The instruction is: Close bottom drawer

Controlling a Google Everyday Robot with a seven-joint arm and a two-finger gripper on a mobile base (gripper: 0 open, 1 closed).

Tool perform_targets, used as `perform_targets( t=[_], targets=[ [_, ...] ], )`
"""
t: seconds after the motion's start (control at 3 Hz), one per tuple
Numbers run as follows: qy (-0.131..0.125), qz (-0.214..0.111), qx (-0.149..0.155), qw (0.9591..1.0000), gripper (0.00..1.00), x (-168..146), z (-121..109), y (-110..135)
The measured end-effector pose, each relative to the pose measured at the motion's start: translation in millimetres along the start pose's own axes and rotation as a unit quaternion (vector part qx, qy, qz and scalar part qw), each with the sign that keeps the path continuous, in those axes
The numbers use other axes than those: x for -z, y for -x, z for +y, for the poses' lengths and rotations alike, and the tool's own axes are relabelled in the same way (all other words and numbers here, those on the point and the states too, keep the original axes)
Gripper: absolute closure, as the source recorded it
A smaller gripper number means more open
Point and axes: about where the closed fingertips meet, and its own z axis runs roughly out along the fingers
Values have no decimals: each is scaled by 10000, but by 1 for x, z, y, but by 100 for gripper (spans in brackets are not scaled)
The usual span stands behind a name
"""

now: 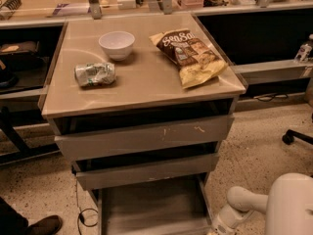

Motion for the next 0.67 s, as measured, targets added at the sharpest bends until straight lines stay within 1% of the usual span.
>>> perform_targets(
  t=[0.33,0.67],
  targets=[
    [0,0,0,10000,0,0,0,0],
    [1,0,0,10000,0,0,0,0]
  ],
)
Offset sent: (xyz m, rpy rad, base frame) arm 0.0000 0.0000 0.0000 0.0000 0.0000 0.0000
